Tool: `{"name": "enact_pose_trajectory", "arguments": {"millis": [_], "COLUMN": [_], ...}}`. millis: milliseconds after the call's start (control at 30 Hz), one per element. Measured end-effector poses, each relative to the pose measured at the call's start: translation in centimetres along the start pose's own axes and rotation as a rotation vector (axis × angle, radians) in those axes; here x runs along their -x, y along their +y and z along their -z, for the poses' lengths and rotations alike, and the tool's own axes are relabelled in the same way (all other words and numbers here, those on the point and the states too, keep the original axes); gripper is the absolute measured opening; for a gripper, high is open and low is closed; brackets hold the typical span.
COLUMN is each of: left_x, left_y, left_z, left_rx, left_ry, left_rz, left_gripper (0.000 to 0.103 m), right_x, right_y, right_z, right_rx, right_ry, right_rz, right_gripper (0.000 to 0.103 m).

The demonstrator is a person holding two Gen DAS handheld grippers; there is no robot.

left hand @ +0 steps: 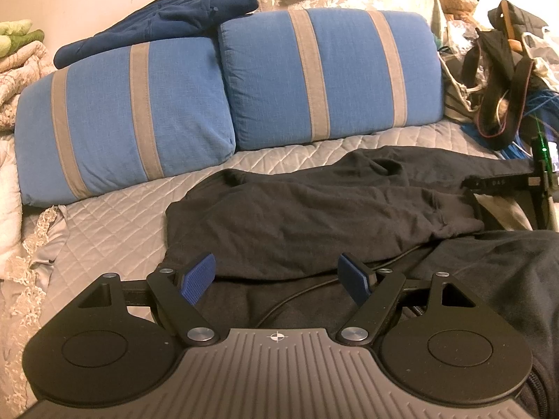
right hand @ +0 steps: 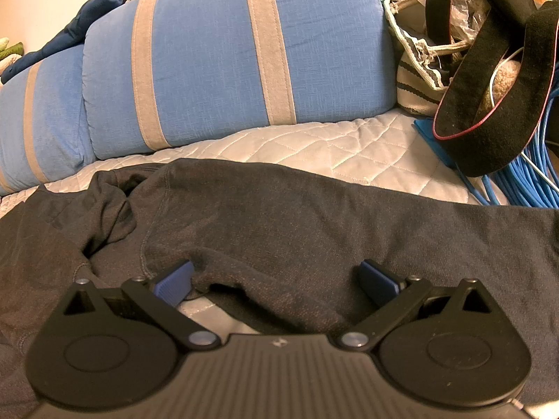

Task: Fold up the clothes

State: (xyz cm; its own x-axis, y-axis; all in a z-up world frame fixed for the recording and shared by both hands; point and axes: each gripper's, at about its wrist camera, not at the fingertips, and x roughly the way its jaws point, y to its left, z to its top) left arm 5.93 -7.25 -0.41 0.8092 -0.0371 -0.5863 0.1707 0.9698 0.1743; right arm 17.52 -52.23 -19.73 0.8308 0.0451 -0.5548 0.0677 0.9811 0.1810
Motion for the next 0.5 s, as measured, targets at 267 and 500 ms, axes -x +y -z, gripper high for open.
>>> {"name": "enact_pose_trajectory", "arguments": {"millis": [267,500], "left_x": [0.09,0.03], "left_y": [0.22,0.29], "left_z": [0.09,0.04], "left_rx": [0.010,0.013], "left_ry": [-0.008,-0.006], "left_rz": [0.011,0.017], "left_gripper": [0.077,0.077], "right_x": [0.01,-0.08], "right_y": [0.04,0.27], "right_z": [0.02,0.02], "right_rx": [0.000,0.012], "right_ry": [0.000,0.004], "right_rz": [0.001,0.012], "right_gripper": [0.103,0.103]}}
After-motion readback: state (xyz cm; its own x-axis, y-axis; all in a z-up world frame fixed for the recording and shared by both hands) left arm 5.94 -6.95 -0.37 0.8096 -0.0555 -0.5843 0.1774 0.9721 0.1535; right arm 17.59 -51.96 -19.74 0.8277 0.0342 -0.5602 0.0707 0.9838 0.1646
